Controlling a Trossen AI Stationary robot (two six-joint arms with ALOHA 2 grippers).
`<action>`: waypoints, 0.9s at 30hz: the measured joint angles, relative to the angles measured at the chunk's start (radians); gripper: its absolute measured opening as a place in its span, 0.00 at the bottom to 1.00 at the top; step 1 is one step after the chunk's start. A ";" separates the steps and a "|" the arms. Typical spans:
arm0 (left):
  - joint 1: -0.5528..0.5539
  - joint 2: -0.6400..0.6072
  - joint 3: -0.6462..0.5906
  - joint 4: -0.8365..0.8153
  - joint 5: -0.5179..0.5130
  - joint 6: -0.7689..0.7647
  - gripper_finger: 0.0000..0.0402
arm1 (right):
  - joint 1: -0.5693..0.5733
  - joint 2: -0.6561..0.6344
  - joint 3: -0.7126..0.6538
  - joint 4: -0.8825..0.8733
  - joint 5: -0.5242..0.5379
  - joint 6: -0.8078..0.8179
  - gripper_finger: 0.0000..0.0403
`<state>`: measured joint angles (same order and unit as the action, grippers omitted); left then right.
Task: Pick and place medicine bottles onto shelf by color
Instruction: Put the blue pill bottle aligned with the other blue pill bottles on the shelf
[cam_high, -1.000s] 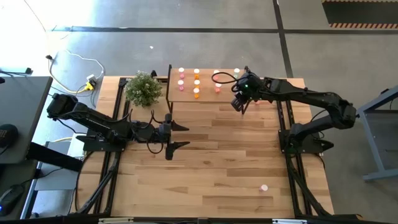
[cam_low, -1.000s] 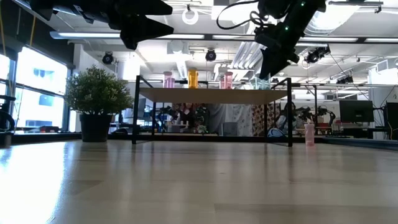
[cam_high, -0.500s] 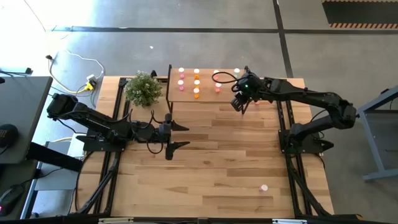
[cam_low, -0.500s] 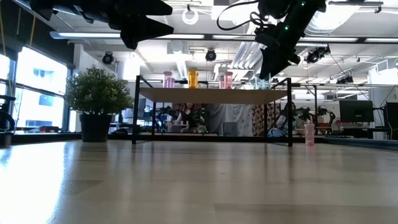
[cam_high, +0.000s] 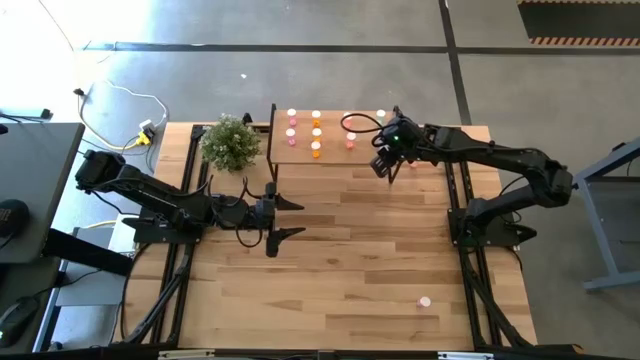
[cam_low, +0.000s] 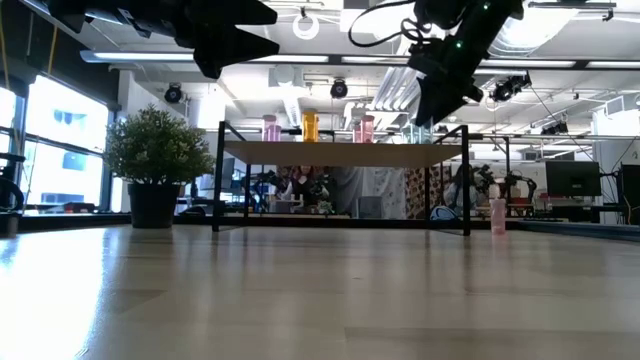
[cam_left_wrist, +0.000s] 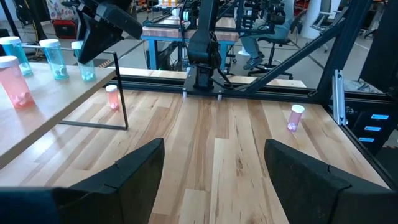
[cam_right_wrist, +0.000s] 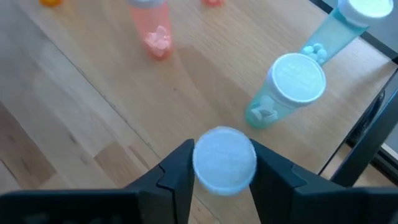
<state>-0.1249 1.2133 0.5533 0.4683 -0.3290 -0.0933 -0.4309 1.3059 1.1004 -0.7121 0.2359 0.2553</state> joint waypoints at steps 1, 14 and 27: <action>0.000 0.000 0.000 0.000 0.000 0.000 0.66 | 0.000 0.002 0.000 -0.003 0.000 0.002 0.33; 0.000 0.000 0.000 -0.001 0.003 0.000 0.66 | 0.000 0.030 -0.003 0.003 0.004 0.002 0.42; 0.000 0.000 0.000 -0.001 0.003 0.000 0.66 | 0.000 0.030 -0.003 0.005 0.000 0.017 0.52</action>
<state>-0.1249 1.2133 0.5533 0.4671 -0.3260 -0.0929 -0.4313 1.3354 1.0973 -0.7068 0.2356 0.2725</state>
